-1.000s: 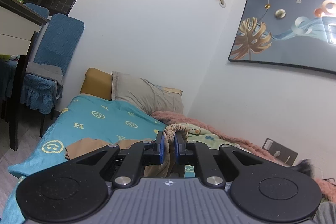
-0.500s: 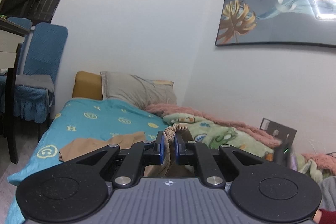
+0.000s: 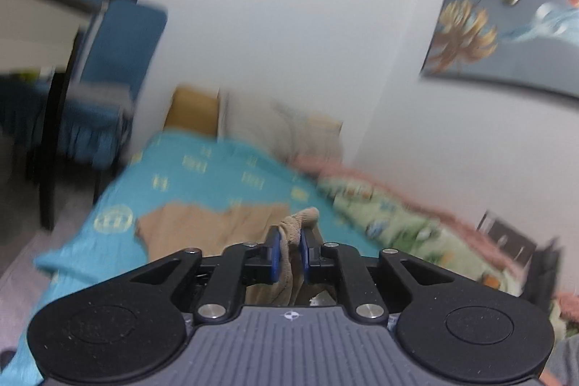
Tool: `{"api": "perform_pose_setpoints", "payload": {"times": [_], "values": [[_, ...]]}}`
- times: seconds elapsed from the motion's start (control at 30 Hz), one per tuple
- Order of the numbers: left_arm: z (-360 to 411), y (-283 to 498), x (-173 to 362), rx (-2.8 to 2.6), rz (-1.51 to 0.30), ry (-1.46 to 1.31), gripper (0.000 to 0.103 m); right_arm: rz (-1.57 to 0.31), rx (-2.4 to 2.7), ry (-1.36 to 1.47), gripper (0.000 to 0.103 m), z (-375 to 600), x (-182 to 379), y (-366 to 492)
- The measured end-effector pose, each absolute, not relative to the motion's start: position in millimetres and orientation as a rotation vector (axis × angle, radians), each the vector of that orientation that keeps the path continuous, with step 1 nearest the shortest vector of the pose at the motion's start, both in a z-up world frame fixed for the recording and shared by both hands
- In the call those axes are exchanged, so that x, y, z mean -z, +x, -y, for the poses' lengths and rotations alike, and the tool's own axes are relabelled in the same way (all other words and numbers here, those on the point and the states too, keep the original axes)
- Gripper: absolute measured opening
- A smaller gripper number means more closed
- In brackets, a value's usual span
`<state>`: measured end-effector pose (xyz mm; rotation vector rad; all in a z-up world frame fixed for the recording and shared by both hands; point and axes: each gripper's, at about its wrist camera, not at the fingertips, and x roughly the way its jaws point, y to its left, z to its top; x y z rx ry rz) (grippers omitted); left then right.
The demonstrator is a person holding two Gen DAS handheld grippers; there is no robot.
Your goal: Fold clothes
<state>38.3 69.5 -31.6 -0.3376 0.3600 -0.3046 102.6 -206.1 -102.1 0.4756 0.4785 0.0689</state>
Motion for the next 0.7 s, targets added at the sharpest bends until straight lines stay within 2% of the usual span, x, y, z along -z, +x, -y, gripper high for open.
{"api": "perform_pose_setpoints", "payload": {"times": [0.07,0.13,0.23,0.4,0.43,0.7], "values": [[-72,45,39,0.288,-0.437,-0.339,0.015,-0.468,-0.088,0.482,0.007,206,99,102],[-76,50,45,0.274,-0.507,-0.344,0.034,-0.48,-0.088,0.494,0.007,208,100,102],[-78,47,50,0.262,-0.565,-0.324,0.055,-0.48,-0.092,0.51,0.007,211,98,101],[-66,45,52,0.245,-0.585,-0.251,0.081,-0.454,-0.116,0.539,0.007,214,93,100],[-62,45,52,0.241,-0.586,-0.238,0.084,-0.451,-0.119,0.541,0.007,214,92,99],[-13,55,67,0.283,-0.709,-0.008,0.084,-0.461,-0.137,0.585,0.007,221,92,101]]}}
